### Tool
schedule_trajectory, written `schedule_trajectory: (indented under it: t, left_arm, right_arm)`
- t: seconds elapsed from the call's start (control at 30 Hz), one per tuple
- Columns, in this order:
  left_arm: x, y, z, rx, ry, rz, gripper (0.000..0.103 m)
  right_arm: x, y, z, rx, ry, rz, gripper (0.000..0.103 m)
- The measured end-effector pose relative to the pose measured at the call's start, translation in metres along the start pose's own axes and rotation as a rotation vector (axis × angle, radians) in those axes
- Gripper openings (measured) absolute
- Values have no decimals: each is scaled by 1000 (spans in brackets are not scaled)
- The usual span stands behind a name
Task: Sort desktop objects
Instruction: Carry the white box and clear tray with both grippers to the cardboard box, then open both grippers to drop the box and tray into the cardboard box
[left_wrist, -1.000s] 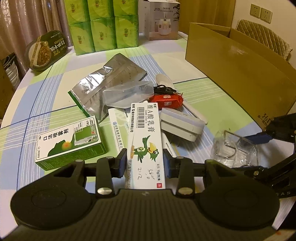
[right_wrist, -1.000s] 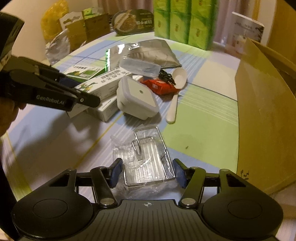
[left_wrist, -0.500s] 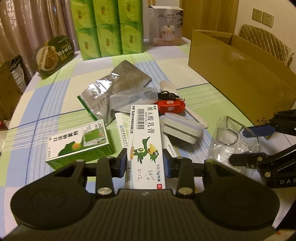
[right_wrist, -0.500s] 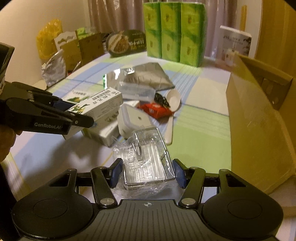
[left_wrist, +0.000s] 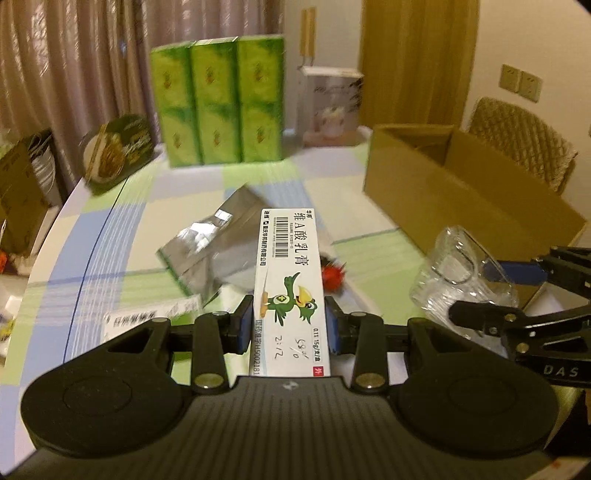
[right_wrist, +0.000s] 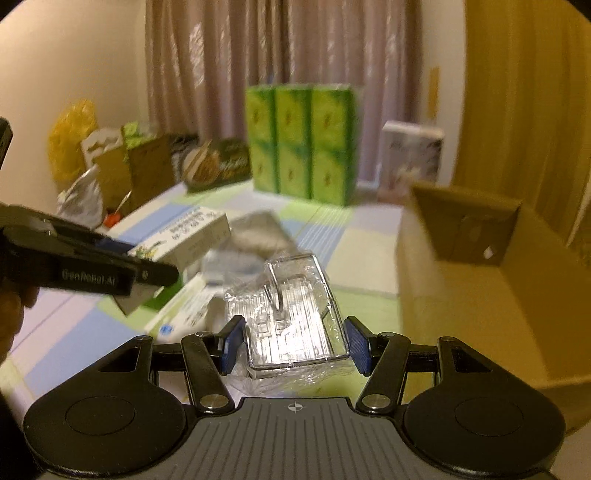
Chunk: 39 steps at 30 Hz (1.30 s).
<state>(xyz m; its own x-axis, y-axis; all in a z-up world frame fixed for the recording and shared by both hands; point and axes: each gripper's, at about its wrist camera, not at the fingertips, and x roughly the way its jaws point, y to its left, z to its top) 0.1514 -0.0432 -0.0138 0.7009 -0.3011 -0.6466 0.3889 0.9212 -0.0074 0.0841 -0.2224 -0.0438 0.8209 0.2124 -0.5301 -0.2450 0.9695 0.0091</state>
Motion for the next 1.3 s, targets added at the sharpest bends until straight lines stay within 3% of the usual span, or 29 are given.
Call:
schedule_trajectory:
  t: [0.13,0.47,0.77,1.3]
  left_arm:
    - [-7,-21,17,16,-45,-30,33]
    - [-7,-89,57,55,-111,-175,33]
    - [14,-154,81,105,-109,-295,33]
    - [67,-205,88,133,-44,-375,33]
  right_arm:
    - [-16,-21,18,44,-50,-44,55]
    - [-53,-93,41,137,-50,-221,55]
    - [-70,-137,47,156,-37,-288,55]
    - [-53,-190,21,206,29,-324,55]
